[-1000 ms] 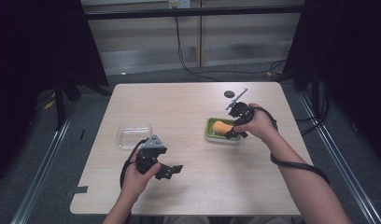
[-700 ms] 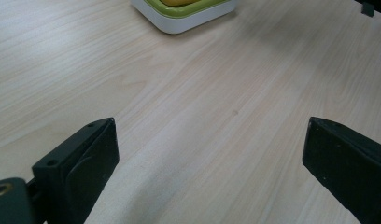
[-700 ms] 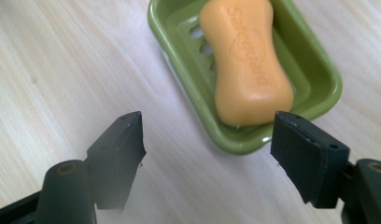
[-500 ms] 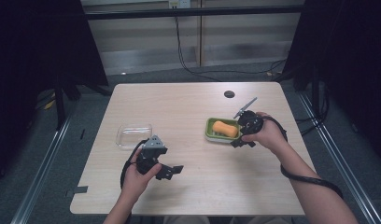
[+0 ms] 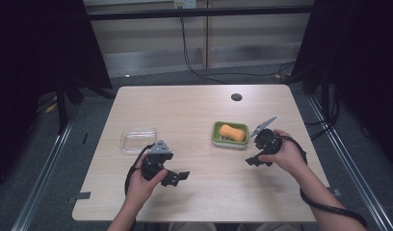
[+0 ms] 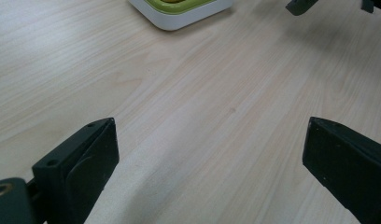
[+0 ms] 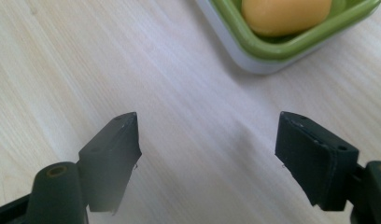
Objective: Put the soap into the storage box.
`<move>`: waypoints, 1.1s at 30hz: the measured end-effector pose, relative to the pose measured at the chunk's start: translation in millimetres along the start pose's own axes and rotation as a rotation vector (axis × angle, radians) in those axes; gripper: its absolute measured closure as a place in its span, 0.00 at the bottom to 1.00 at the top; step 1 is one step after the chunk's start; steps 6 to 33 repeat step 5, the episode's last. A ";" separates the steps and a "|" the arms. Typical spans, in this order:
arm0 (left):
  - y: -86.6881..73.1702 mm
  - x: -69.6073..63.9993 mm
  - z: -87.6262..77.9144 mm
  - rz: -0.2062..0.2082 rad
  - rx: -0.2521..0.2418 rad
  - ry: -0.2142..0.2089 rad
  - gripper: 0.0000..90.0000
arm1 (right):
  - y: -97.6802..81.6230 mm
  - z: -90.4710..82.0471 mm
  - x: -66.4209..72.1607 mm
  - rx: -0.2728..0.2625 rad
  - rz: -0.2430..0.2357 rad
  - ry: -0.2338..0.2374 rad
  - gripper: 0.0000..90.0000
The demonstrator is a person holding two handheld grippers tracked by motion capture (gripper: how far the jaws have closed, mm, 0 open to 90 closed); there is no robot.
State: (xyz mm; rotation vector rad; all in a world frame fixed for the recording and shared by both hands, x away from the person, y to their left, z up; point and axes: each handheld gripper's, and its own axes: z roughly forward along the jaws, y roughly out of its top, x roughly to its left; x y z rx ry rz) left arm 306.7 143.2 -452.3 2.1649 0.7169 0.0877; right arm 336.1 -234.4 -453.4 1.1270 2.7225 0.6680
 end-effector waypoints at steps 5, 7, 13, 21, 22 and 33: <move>-0.2 0.1 1.3 -0.001 0.001 0.003 0.04 | -7.8 0.4 1.4 -0.004 0.007 -0.004 0.24; -0.2 0.1 1.3 -0.001 0.001 0.003 0.04 | -7.8 0.4 1.4 -0.004 0.007 -0.004 0.24; -0.2 0.1 1.3 -0.001 0.001 0.003 0.04 | -7.8 0.4 1.4 -0.004 0.007 -0.004 0.24; -0.2 0.1 1.3 -0.001 0.001 0.003 0.04 | -7.8 0.4 1.4 -0.004 0.007 -0.004 0.24; -0.2 0.1 1.3 -0.001 0.001 0.003 0.04 | -7.8 0.4 1.4 -0.004 0.007 -0.004 0.24; -0.2 0.1 1.3 -0.001 0.001 0.003 0.04 | -7.8 0.4 1.4 -0.004 0.007 -0.004 0.24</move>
